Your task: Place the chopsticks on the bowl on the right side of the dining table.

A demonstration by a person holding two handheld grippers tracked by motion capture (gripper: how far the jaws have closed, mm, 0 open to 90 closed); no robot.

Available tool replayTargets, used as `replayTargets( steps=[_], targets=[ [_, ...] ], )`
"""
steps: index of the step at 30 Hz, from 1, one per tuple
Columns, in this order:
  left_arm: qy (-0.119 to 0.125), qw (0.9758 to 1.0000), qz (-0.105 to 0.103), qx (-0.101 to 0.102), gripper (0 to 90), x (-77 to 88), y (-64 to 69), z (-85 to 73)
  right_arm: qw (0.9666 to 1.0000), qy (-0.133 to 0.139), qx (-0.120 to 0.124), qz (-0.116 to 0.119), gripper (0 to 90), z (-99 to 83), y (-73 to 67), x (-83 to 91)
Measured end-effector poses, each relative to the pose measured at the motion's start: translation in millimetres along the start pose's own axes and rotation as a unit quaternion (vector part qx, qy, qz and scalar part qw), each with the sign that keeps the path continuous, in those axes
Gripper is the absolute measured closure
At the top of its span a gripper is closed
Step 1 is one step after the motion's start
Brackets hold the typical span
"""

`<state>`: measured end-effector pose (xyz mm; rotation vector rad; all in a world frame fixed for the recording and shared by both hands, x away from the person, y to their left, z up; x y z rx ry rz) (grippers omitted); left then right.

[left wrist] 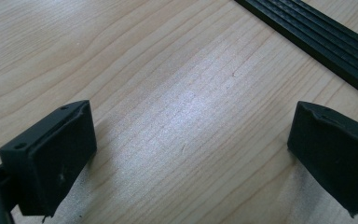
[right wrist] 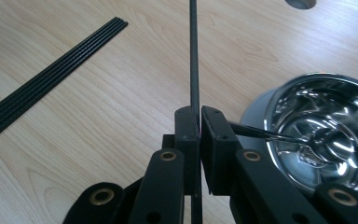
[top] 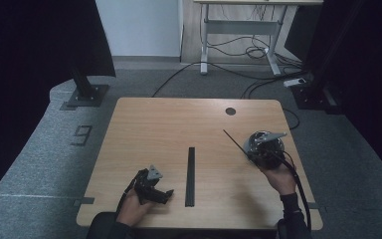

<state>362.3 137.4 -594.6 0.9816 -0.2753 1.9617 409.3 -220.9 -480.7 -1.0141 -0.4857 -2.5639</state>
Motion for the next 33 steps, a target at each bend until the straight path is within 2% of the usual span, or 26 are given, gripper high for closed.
replayTargets(
  steps=[10,16,23,24,33],
  targets=[
    [0.0,1.0,0.0,0.0,0.8,0.0,0.0,0.0,0.9997,-0.006,-0.014,-0.019,85.7,-2.6,17.9,-4.6],
    [0.0,1.0,0.0,0.0,0.7,0.0,0.0,0.0,0.9989,-0.022,-0.025,-0.032,85.7,-8.3,33.3,-19.5],
    [0.0,1.0,0.0,0.001,0.7,0.0,0.1,-0.1,0.9986,-0.027,-0.025,-0.039,85.7,-8.6,43.0,-31.9],
    [0.0,1.0,0.0,0.001,0.8,0.0,0.1,-0.1,0.9984,-0.031,-0.023,-0.041,85.7,-8.7,46.2,-37.7],
    [0.0,1.0,0.0,0.001,0.7,0.0,0.1,0.0,0.9982,-0.038,-0.02,-0.042,85.7,-15.2,51.2,-58.4]
  ],
)
Point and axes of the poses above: each handheld gripper's, and its own axes: x roughly backward along the jaws, z roughly out of its top, y roughly to its right, the point moved 6 cm from there along -x, roughly forward along the jaws, and after that the axes turned 14 degrees about -z, right-handed, at the moved point
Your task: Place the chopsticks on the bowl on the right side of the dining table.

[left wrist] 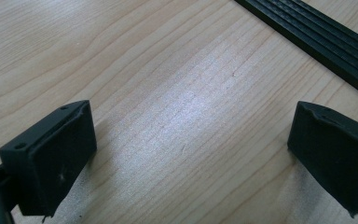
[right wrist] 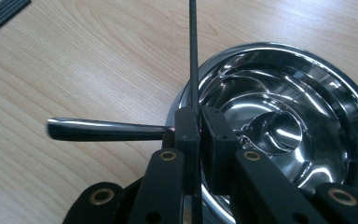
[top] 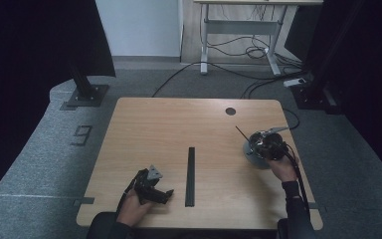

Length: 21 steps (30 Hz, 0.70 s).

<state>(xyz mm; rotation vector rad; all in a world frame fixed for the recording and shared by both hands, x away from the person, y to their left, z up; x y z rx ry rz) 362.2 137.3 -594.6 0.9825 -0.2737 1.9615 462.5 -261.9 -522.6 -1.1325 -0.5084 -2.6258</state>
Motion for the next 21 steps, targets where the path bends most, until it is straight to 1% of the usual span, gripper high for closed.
replayTargets(
  steps=[12,18,19,20,21],
  targets=[
    [0.0,1.0,0.001,0.002,0.7,-0.1,0.4,0.0,1.0,0.002,-0.001,-0.006,85.5,-4.0,1.5,-9.4],
    [0.0,1.0,0.001,0.002,0.6,-0.2,0.7,0.0,0.9999,0.01,-0.005,-0.001,85.4,-4.5,3.4,-10.9],
    [0.0,1.0,0.001,0.002,0.5,-0.3,0.9,0.0,0.9999,0.012,-0.005,0.0,82.7,-4.9,4.1,-11.0],
    [0.0,1.0,0.001,0.002,0.5,-0.3,0.9,0.0,0.9999,0.012,-0.005,0.0,82.7,-4.9,4.1,-11.0],
    [0.0,1.0,0.001,0.002,0.5,-0.3,0.9,0.0,0.9999,0.012,-0.008,0.0,74.6,-5.2,5.3,-10.5]
  ],
)
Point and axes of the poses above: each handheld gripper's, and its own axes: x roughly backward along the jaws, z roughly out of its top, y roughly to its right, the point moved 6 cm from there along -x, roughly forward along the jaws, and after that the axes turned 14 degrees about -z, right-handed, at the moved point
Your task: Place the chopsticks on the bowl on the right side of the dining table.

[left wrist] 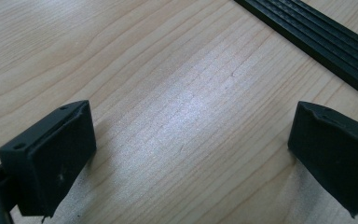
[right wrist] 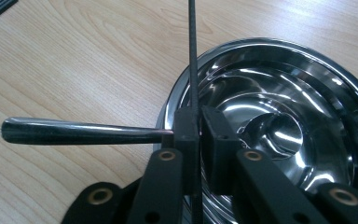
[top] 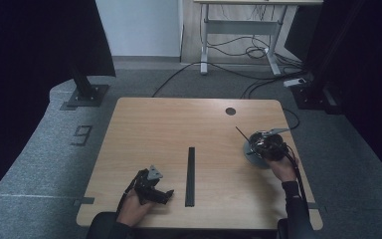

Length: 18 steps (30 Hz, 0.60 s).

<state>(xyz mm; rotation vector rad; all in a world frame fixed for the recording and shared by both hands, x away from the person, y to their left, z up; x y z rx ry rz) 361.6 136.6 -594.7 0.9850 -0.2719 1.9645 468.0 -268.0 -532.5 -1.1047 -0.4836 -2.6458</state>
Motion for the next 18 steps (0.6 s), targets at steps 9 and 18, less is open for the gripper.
replayTargets(
  steps=[9,18],
  targets=[
    [0.0,1.0,0.0,0.0,0.5,-0.1,0.7,-0.1,0.9998,0.012,-0.001,-0.016,43.5,-1.4,3.2,11.3],
    [0.0,1.0,-0.001,0.0,0.4,-0.2,1.2,-0.2,0.9984,0.016,-0.026,-0.048,13.2,-9.8,16.4,18.0]
  ],
)
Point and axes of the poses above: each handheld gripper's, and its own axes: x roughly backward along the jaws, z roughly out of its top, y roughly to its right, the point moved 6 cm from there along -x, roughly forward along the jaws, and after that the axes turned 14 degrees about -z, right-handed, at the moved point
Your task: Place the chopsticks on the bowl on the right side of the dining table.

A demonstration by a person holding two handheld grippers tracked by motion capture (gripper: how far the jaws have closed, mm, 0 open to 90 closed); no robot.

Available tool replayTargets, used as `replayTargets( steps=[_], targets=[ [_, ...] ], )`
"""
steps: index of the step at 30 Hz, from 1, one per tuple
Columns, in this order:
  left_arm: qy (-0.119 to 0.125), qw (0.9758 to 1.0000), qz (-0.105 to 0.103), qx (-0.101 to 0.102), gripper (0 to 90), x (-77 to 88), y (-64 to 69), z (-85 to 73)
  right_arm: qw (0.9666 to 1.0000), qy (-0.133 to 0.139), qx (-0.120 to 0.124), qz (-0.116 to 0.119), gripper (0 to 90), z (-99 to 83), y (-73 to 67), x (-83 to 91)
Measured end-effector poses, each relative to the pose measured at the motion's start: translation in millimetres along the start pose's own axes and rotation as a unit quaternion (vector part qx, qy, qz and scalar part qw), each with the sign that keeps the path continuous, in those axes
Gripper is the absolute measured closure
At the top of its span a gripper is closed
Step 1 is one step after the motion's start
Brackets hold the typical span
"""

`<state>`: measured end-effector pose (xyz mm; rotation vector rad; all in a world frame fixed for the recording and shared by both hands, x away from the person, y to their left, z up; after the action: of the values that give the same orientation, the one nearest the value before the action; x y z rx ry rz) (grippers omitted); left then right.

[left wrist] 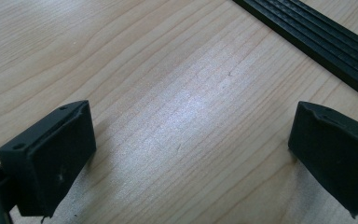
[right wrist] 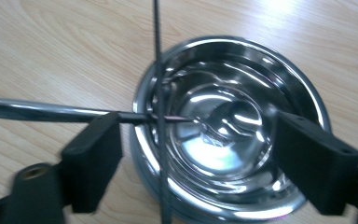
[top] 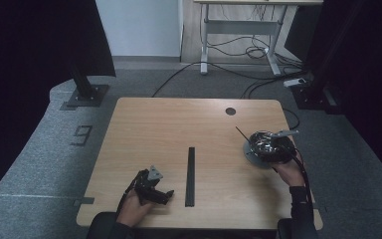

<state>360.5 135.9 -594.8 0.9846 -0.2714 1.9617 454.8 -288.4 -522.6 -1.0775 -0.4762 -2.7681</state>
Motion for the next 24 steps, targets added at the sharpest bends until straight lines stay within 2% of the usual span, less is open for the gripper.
replayTargets(
  steps=[5,12,17,24],
  targets=[
    [0.0,1.0,0.0,0.0,0.3,0.0,0.0,0.0,0.9998,-0.002,-0.004,-0.02,9.0,-8.5,6.7,0.3],
    [0.0,1.0,0.0,0.0,0.4,0.0,0.0,0.0,0.9997,-0.005,-0.001,-0.025,9.1,-13.9,8.2,-0.3],
    [0.0,1.0,0.001,0.0,0.4,0.0,0.2,0.0,0.9992,-0.013,0.009,-0.038,9.4,-17.9,10.2,-3.0],
    [0.0,1.0,0.001,0.0,0.3,0.0,0.1,-0.1,0.9986,-0.024,-0.002,-0.046,10.2,-21.9,15.6,-4.6]
  ],
)
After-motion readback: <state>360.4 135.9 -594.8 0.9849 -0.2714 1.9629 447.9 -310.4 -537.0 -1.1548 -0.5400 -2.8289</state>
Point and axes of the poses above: each handheld gripper's, and its own axes: x roughly backward along the jaws, z roughly out of its top, y roughly to its right, the point moved 6 cm from there along -x, roughly forward along the jaws, and after that the axes turned 14 degrees about -z, right-handed, at the moved point
